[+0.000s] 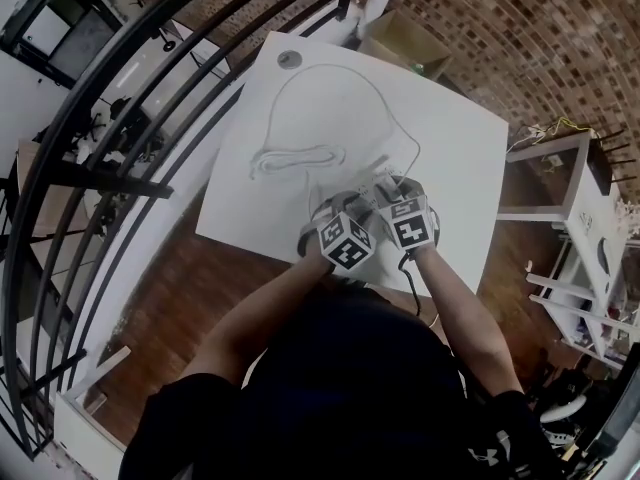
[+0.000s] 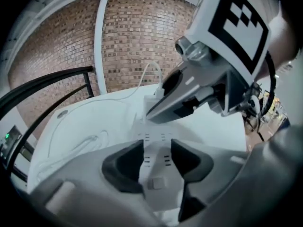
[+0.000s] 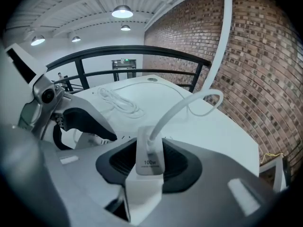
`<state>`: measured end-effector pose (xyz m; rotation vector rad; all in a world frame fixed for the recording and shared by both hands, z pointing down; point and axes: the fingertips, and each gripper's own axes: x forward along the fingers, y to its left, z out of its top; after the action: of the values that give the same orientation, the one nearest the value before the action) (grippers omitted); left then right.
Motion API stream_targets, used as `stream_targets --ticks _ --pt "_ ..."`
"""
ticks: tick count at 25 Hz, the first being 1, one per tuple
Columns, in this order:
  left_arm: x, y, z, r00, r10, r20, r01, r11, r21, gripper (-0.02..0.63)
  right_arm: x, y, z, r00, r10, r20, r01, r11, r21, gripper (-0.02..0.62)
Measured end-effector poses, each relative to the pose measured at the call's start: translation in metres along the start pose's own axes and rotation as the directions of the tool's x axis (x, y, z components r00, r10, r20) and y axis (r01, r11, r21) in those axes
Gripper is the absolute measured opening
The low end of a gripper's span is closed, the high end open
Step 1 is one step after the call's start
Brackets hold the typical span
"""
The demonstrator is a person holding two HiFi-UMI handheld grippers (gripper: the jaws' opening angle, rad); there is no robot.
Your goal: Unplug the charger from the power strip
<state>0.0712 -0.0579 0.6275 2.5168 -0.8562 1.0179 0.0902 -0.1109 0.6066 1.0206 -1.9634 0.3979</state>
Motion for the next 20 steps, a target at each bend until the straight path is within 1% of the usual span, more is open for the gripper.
stream_targets --ticks 13,17,20 --pt "-0.003 -0.002 0.001 1.0 -0.012 0.01 0.011 1.0 0.019 0.187 -0.005 0.001 0.0 1.0 -0.009 -0.012 0.009 1.0 -0.005 0.143" --pt "-0.002 -0.003 0.003 1.0 -0.022 0.009 0.021 0.999 0.027 0.187 -0.007 -0.001 0.0 1.0 -0.01 -0.011 0.01 1.0 0.01 0.141" --pt "-0.002 -0.003 0.002 1.0 -0.025 0.009 0.025 0.999 0.022 0.187 -0.011 -0.002 0.004 1.0 -0.026 -0.012 0.026 1.0 -0.013 0.141"
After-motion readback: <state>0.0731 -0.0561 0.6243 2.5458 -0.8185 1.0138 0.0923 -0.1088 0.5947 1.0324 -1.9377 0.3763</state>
